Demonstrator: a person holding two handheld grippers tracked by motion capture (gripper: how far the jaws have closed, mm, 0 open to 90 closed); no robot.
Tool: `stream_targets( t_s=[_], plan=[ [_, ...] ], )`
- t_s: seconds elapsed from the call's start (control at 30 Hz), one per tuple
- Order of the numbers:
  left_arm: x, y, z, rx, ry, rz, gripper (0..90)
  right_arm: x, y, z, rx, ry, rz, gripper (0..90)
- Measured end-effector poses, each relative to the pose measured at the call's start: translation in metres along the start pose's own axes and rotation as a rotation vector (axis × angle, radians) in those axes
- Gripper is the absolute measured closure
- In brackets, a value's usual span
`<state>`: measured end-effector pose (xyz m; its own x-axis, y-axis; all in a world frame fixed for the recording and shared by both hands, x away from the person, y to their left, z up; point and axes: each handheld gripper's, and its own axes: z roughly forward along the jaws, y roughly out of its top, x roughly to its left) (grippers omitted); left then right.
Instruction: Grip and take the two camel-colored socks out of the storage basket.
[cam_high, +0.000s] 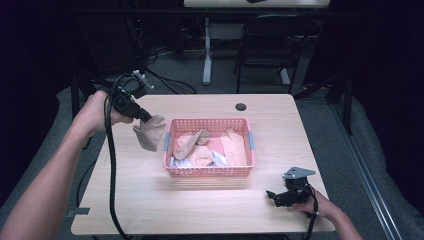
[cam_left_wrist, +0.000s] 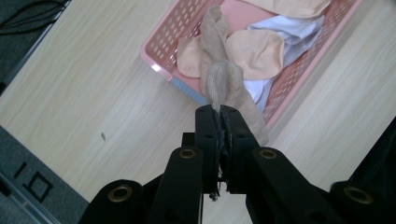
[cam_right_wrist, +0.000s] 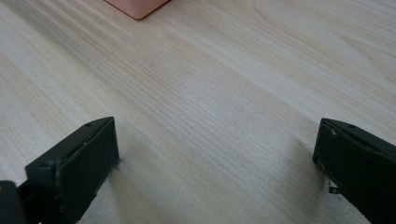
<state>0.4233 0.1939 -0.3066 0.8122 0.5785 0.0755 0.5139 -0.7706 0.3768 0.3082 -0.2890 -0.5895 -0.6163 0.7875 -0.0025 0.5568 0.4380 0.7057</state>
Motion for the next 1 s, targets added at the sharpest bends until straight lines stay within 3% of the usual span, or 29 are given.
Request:
stream_targets(
  t_s=[0.27,0.5,0.8,1.0],
  plan=[
    [0.009,-0.018,-0.006,0.027,0.017,-0.032,86.4,0.000,0.000,0.000,0.000,0.000,0.000,0.0],
    [0.019,-0.039,-0.002,0.054,0.015,-0.074,86.4,0.000,0.000,0.000,0.000,0.000,0.000,0.0],
    [0.031,-0.063,0.006,0.078,0.005,-0.125,86.2,0.000,0.000,0.000,0.003,0.000,0.001,0.0],
    [0.036,-0.078,0.022,0.099,-0.014,-0.149,86.2,0.000,0.000,0.000,0.001,-0.001,-0.001,0.0]
  ],
)
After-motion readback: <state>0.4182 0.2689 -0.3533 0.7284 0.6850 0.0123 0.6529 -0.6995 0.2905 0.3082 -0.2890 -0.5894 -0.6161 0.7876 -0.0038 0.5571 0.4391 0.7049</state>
